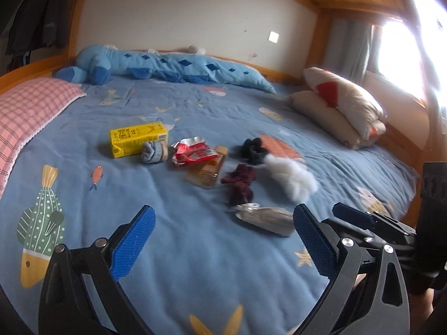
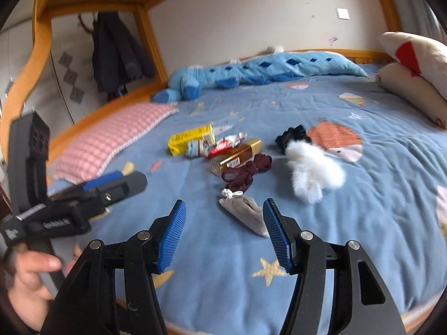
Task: Collect trash
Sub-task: 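Grasp the beige sock with the right tool while the left tool grasps the maroon cloth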
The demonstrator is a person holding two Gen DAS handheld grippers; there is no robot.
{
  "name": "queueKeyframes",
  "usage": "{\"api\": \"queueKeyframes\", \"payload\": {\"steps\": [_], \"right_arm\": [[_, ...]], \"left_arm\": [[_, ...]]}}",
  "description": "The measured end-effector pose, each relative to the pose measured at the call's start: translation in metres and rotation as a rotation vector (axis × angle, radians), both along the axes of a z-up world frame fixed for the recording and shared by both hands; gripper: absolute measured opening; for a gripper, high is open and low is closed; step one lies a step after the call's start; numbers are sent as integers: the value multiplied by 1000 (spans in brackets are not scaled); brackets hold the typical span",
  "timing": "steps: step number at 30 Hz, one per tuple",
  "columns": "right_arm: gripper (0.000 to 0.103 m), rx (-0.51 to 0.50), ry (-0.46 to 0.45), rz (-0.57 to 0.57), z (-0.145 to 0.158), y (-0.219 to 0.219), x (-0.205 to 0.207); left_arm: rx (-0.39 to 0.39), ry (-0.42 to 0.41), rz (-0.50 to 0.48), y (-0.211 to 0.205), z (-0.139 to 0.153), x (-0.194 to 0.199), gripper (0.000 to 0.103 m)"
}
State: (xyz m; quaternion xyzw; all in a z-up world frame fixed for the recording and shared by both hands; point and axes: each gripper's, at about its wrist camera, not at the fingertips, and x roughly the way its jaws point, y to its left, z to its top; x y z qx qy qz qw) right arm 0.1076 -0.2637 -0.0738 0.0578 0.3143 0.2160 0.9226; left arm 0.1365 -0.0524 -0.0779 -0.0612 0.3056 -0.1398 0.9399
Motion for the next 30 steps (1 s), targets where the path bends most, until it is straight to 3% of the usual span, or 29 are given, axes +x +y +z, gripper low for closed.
{"api": "queueKeyframes", "payload": {"steps": [5, 9, 14, 17, 25, 30], "right_arm": [[57, -150, 31, 47, -21, 20, 34], [54, -177, 90, 82, -38, 26, 57], [22, -231, 116, 96, -48, 32, 63], [14, -251, 109, 87, -51, 33, 61], [13, -91, 99, -4, -33, -2, 51], [13, -19, 102, -89, -25, -39, 46]], "left_arm": [[1, 61, 0, 0, -15, 29, 99], [12, 79, -7, -3, -22, 40, 99], [20, 101, -15, -7, -28, 53, 99], [29, 107, -26, -12, -30, 58, 99], [45, 135, -99, -35, -42, 77, 97], [75, 168, -155, -60, -51, 103, 89]]}}
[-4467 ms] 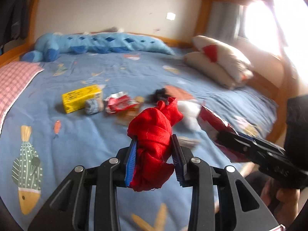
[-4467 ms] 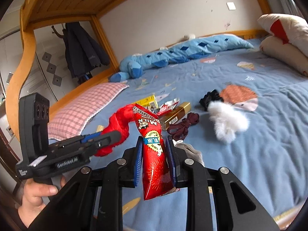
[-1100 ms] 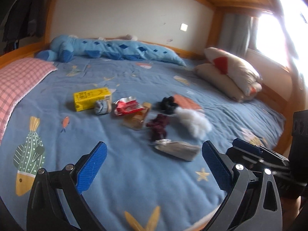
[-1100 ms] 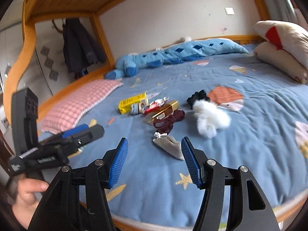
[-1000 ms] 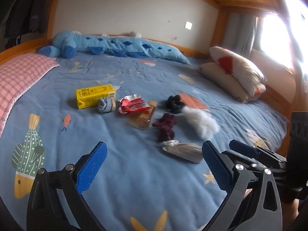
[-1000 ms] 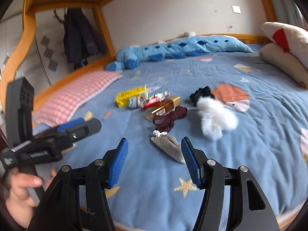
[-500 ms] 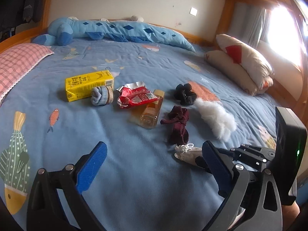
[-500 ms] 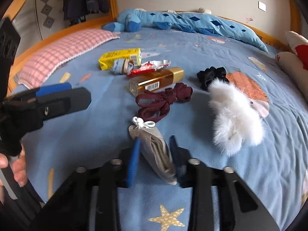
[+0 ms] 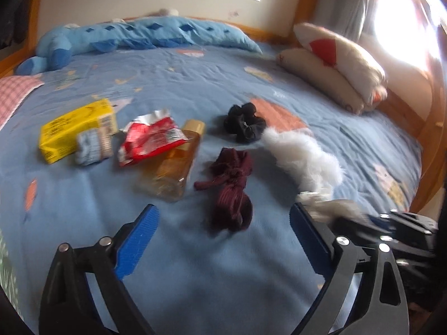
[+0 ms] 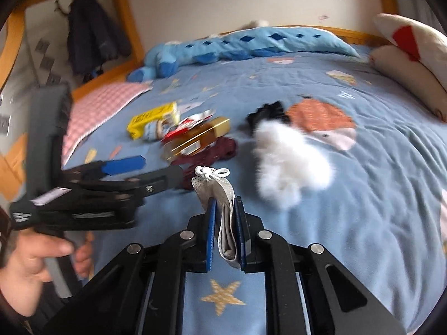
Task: Collect trash
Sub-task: 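Grasp the beige sock with the right tool while the left tool grasps the maroon cloth, then carry beige sock and maroon cloth to the yellow bucket and open both tools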
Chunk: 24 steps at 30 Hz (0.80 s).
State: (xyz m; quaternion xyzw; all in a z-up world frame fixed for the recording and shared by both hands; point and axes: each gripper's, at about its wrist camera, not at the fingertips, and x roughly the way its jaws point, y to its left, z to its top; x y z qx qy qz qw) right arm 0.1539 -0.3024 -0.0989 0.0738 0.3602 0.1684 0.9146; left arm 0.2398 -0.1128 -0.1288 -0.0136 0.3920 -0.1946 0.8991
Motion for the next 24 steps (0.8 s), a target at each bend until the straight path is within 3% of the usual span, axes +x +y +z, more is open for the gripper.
{"api": "queueKeyframes", "payload": {"steps": [3, 8, 11, 14, 18, 24], "right_arm": [[13, 36, 1, -29, 2, -16, 0], [13, 96, 6, -61, 4, -35, 0], [13, 99, -2, -54, 6, -35, 1], [13, 104, -5, -44, 6, -33, 2], [13, 119, -10, -40, 6, -31, -2], [13, 128, -17, -30, 12, -26, -12]], "left_arm": [[-8, 30, -36, -16, -5, 16, 84], [87, 26, -70, -41, -14, 33, 82], [102, 66, -56, -41, -24, 46, 75], [119, 69, -45, -39, -28, 51, 63], [99, 75, -32, -29, -24, 53, 28], [21, 63, -27, -14, -7, 35, 25]]}}
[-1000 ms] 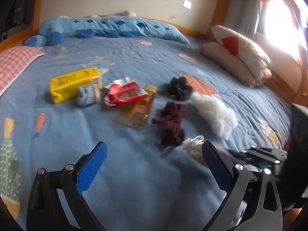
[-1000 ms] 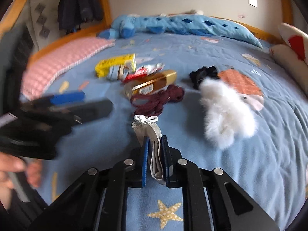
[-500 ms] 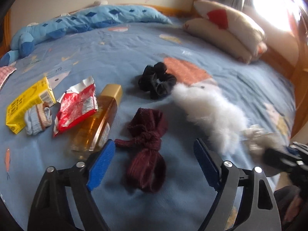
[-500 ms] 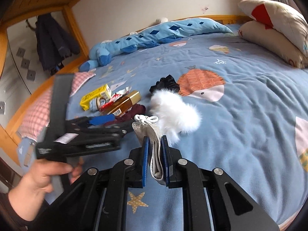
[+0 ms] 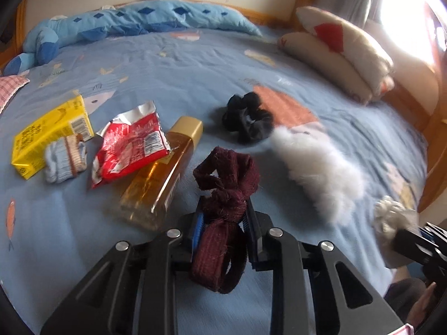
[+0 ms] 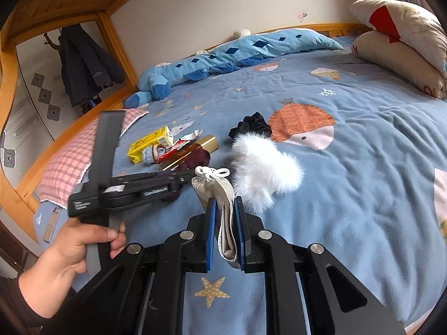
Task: Collect trash
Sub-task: 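Carry beige sock and maroon cloth to the yellow bucket and open both tools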
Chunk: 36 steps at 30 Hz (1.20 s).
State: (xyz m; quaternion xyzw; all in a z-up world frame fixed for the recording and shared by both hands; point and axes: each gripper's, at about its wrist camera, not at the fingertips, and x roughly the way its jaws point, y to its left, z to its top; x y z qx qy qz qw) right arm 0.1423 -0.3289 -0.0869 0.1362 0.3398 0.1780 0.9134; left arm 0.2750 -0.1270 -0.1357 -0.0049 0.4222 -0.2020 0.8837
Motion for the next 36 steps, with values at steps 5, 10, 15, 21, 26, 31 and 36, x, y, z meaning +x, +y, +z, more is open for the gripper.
{"api": "queueKeyframes", "payload": {"steps": [5, 10, 15, 21, 26, 31, 36], "right_arm": [[13, 14, -27, -6, 16, -3, -20], [13, 46, -55, -31, 36, -15, -55], [13, 14, -105, -93, 60, -32, -109], [13, -21, -139, -183, 78, -56, -176], [13, -52, -139, -282, 83, -78, -232], [13, -78, -105, -394, 79, -101, -292], [13, -81, -39, -494, 66, -123, -339]], "left_arm": [[-32, -68, -61, -5, 26, -46, 25], [-71, -107, -156, -20, 50, -92, 25], [-116, -135, -280, -47, 69, -140, 25], [-147, -143, -435, -89, 80, -194, 25], [-151, -125, -575, -127, 77, -238, 25], [-149, -90, -697, -159, 68, -278, 25], [-134, -54, -810, -190, 56, -313, 25]]}}
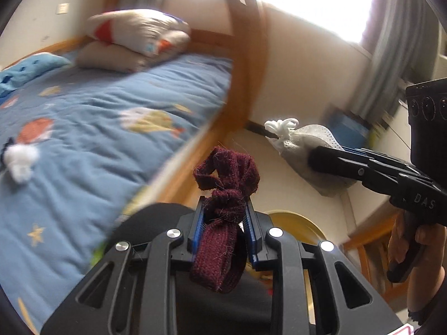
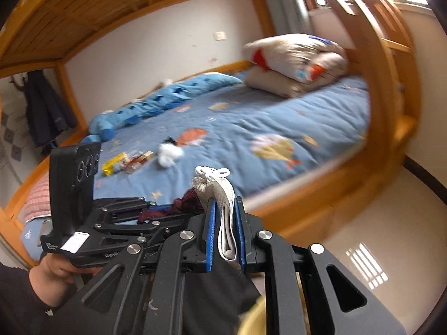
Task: Collect trash
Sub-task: 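Carry beige sock and maroon cloth to the yellow bucket and open both tools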
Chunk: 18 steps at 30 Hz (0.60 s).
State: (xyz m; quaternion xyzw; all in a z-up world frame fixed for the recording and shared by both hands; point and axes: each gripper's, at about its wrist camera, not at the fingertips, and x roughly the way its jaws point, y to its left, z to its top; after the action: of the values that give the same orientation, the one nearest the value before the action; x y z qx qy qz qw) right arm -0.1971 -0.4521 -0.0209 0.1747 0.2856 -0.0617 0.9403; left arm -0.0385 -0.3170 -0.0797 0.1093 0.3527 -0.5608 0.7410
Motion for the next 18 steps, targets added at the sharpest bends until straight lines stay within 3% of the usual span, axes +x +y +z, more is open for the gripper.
{"api": "queueKeyframes", "payload": {"steps": [10, 18], "right_arm": [[13, 26, 127, -179, -33, -26, -81], [14, 45, 179, -257, -47, -41, -117]], "left_arm": [[92, 36, -235, -54, -36, -77, 25], [140, 76, -315, -76, -54, -96, 26]]}}
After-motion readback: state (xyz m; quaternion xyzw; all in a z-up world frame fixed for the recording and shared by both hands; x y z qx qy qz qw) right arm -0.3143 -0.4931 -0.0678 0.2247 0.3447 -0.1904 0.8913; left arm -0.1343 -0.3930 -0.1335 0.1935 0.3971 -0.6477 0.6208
